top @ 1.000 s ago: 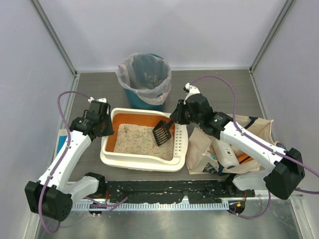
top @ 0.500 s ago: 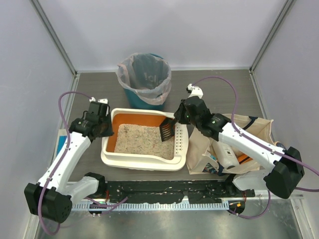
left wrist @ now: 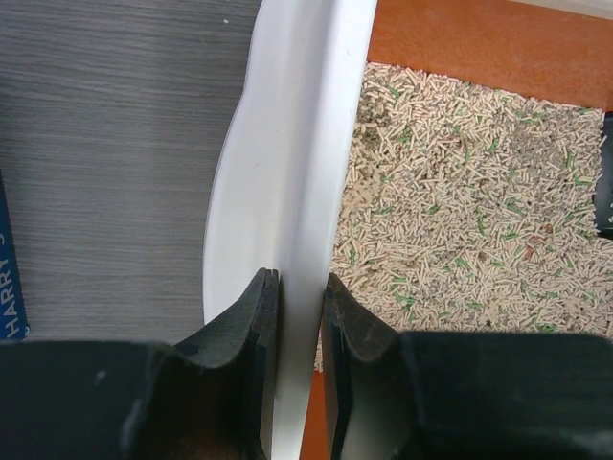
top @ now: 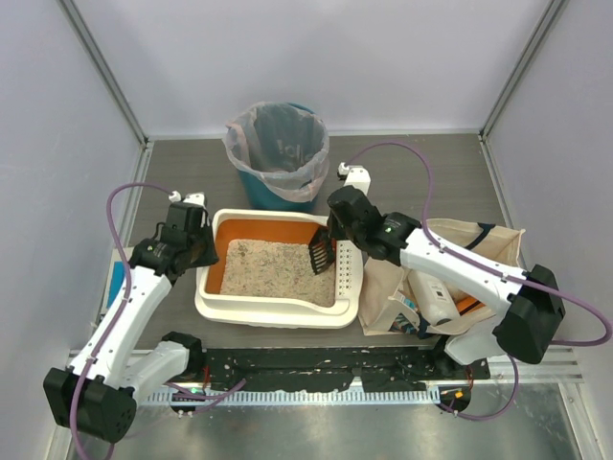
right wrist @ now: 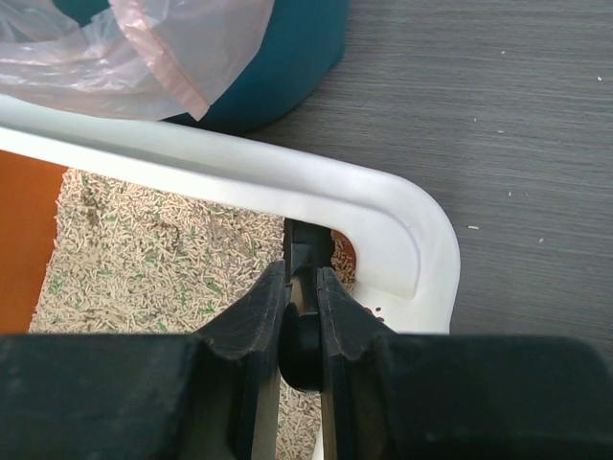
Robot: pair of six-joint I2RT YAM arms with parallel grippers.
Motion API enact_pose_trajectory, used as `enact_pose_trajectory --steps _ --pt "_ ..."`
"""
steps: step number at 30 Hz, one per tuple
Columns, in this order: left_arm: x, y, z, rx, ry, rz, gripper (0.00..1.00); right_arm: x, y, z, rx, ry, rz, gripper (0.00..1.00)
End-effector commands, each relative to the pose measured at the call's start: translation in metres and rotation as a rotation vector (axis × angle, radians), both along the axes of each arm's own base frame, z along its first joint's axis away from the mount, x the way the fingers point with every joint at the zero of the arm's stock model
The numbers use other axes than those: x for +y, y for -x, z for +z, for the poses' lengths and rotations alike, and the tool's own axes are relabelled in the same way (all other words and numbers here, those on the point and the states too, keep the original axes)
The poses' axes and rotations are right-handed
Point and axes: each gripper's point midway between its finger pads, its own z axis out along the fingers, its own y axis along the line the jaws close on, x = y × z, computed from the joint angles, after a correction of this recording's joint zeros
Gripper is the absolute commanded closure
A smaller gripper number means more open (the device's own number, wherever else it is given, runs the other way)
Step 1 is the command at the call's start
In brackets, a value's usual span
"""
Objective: Clean the litter box
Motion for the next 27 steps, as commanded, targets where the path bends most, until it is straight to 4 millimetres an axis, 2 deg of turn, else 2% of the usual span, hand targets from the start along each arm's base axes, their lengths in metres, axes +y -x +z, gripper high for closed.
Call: enact_pose_trajectory --steps 1,6,12,18,27 --pt "-0.015 -0.007 0.006 -0.041 0.094 -0.001 0.95 -0.010 -0.002 -0.024 0.026 0.036 -0.071 0.99" --pt "-0.019 -0.008 0.001 -0.024 0.101 -0.018 0.97 -0.009 0.000 -0.045 0.034 -0.010 -0.100 0.99" --pt "-0.013 -0.009 -0.001 -0.031 0.081 0.008 0.98 -0.012 0.005 -0.069 0.045 -0.036 -0.100 0.99" --pt "-0.014 -0.007 0.002 -0.048 0.097 0.012 0.98 -0.010 0.010 -0.079 0.036 -0.064 -0.067 0.99" --pt "-0.016 -0.008 -0.001 -0.040 0.105 0.010 0.98 0.005 0.010 -0.094 0.031 -0.101 -0.006 0.99"
